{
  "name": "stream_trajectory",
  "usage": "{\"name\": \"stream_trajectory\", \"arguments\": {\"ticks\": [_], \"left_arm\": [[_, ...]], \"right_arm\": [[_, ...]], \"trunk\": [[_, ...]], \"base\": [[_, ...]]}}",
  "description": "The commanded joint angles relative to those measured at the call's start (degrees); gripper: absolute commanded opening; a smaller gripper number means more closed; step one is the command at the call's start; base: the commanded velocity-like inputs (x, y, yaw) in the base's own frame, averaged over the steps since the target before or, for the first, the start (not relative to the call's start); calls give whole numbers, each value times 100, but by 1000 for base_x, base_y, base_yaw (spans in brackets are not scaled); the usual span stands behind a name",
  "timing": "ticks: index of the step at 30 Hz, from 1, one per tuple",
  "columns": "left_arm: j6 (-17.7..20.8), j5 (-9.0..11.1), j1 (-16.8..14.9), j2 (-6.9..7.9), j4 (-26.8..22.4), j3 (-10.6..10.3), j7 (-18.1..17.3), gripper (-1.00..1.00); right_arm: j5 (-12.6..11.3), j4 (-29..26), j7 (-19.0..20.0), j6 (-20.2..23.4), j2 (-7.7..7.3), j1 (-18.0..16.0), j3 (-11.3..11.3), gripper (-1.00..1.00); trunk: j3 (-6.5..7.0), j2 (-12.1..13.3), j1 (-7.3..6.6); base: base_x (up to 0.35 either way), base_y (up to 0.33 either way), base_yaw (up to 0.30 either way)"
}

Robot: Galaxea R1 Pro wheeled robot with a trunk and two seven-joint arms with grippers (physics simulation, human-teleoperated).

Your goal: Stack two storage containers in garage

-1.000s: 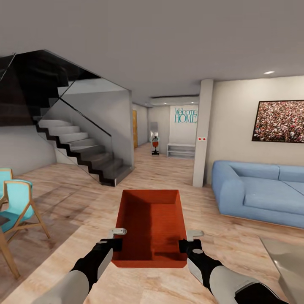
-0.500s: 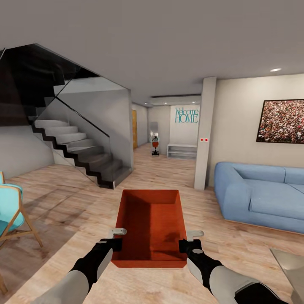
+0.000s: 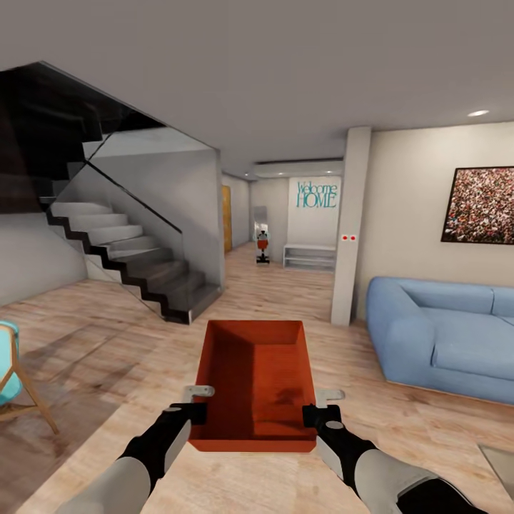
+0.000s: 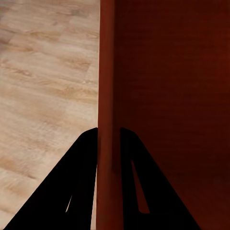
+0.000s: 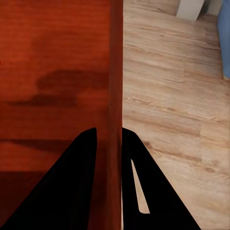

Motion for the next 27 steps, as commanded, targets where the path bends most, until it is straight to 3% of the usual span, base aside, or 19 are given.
{"name": "stream_trajectory", "arguments": {"ticks": [1,27], "left_arm": [[46,-118,-3,70,-22,224,83,-100],[46,-114,-3,70,-15,224,91,-100]], "right_arm": [[-45,-7,10,-7,-5,1,-6,-100],[-62,-8,14,26,-2,1,-13,-100]], "trunk": [[-1,-2,5],[-1,-2,5]], "base": [[322,0,0],[322,0,0]]}}
